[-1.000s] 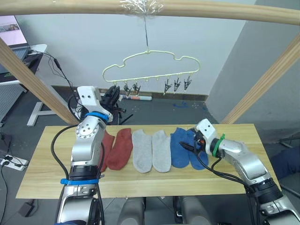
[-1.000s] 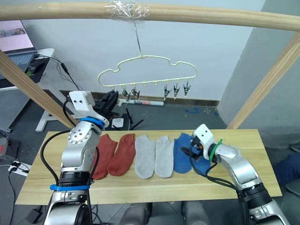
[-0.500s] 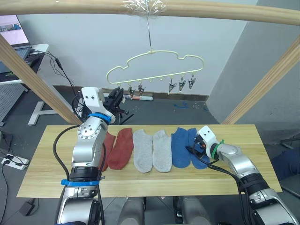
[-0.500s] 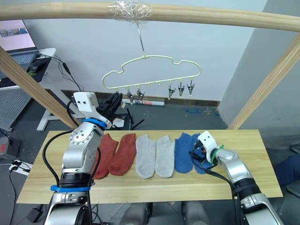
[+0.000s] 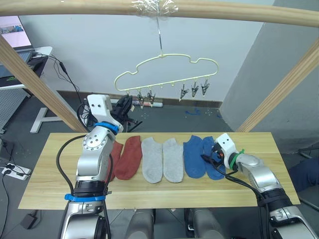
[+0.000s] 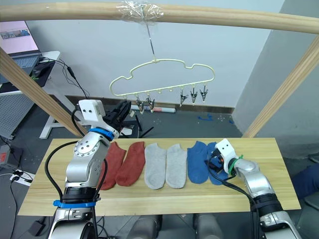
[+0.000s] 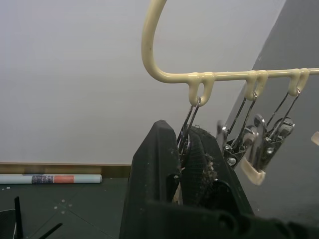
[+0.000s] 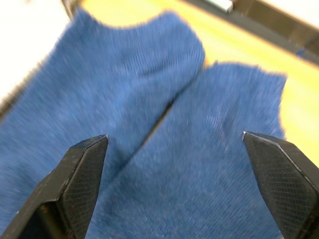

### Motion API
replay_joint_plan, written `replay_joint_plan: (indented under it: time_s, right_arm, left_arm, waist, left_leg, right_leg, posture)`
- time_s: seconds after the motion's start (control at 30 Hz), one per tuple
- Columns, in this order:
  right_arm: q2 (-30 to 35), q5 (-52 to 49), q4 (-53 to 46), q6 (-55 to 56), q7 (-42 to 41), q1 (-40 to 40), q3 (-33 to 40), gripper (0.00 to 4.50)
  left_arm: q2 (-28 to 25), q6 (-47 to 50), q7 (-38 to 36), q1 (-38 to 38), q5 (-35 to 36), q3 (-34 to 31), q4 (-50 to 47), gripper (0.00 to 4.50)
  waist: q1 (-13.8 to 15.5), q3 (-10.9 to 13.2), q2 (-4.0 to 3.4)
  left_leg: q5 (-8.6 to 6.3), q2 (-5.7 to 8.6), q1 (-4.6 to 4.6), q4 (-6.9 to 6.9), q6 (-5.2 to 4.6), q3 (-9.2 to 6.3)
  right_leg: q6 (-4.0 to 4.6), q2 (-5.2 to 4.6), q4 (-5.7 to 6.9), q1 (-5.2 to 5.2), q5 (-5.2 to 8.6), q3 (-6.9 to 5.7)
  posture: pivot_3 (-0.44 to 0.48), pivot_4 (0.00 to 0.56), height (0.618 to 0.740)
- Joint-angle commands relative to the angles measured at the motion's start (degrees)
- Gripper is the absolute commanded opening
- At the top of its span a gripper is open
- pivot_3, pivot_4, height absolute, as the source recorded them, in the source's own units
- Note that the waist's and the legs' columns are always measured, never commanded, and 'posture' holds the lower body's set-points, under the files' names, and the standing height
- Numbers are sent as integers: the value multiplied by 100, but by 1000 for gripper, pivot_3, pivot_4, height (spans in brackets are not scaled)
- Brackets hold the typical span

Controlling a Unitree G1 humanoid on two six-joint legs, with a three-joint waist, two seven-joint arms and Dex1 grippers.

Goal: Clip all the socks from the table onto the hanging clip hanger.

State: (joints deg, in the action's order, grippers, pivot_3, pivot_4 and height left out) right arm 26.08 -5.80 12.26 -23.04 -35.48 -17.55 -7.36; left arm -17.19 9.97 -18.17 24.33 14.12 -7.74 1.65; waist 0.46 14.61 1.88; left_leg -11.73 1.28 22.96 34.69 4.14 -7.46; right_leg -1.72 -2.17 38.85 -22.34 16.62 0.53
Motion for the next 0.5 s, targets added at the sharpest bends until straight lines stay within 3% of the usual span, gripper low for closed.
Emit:
replay_joint_plan:
  time_s: [0.03, 0.47, 0.5]
  right_arm:
    - [39, -176, -432, -129, -72, 52, 242, 4500]
    - [-170, 255, 1201, -229, 153, -269, 158, 4500]
    - [-163, 286, 1253, -180, 118, -249, 126, 4323]
  left_arm:
    - [-24, -28, 4, 45, 4, -72, -51, 114]
    - [-9, -79, -48, 159, -36, -2, 123, 114]
    - [-16, -78, -47, 156, -35, -4, 121, 114]
  waist:
    - [1, 0, 0]
    - [-37, -3, 2]
    - [-35, -6, 5]
  left_leg:
    - [0, 0, 0, 0, 0, 0]
    - [1, 2, -3, 11, 1, 10]
    - [0, 3, -3, 14, 0, 9]
  right_leg:
    - [0, 0, 0, 0, 0, -1]
    - [21, 3, 4, 2, -17, 4]
    - [19, 6, 4, 3, -18, 3]
  posture:
    - [111, 202, 740]
    - [108, 201, 740]
    - [108, 201, 740]
